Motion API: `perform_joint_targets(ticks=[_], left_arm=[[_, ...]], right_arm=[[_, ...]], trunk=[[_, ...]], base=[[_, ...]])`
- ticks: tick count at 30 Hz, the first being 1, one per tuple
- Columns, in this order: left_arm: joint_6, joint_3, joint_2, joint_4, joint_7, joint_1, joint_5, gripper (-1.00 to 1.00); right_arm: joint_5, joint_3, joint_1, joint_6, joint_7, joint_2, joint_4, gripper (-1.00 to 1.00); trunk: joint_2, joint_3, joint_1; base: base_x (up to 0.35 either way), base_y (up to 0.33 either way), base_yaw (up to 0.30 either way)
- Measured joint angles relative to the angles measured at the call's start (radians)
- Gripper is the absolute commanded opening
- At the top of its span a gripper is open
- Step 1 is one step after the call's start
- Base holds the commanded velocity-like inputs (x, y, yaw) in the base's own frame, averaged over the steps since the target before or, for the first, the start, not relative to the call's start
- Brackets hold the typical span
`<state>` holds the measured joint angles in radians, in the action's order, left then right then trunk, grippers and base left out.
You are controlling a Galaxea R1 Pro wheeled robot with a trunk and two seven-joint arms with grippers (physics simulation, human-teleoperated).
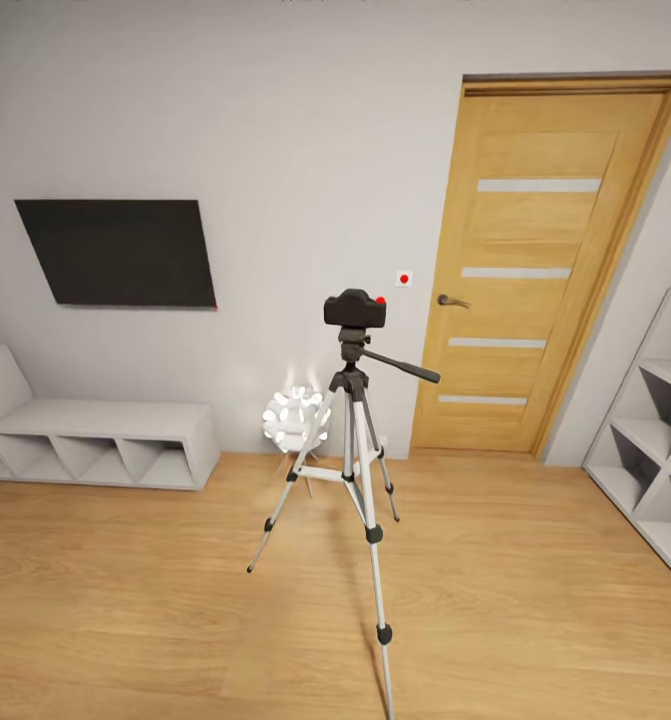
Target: Attach the digital camera to the camera tripod in the bedroom.
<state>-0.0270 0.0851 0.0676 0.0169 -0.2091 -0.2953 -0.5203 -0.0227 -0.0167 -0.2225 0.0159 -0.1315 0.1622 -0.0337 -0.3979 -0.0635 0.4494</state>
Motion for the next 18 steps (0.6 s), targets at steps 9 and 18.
perform_joint_targets(ticks=[9,18], left_arm=[[0.0,0.0,0.0,0.0,0.0,0.0,0.0,1.0],[0.0,0.0,0.0,0.0,0.0,0.0,0.0,1.0]], right_arm=[[0.001,0.0,0.0,0.001,0.011,-0.001,0.0,1.0],[0.001,-0.001,0.0,-0.001,0.013,0.0,0.001,1.0]], trunk=[[0.0,0.002,0.0],[0.0,0.002,0.0]], base=[[0.0,0.0,0.0],[0.0,0.0,0.0]])
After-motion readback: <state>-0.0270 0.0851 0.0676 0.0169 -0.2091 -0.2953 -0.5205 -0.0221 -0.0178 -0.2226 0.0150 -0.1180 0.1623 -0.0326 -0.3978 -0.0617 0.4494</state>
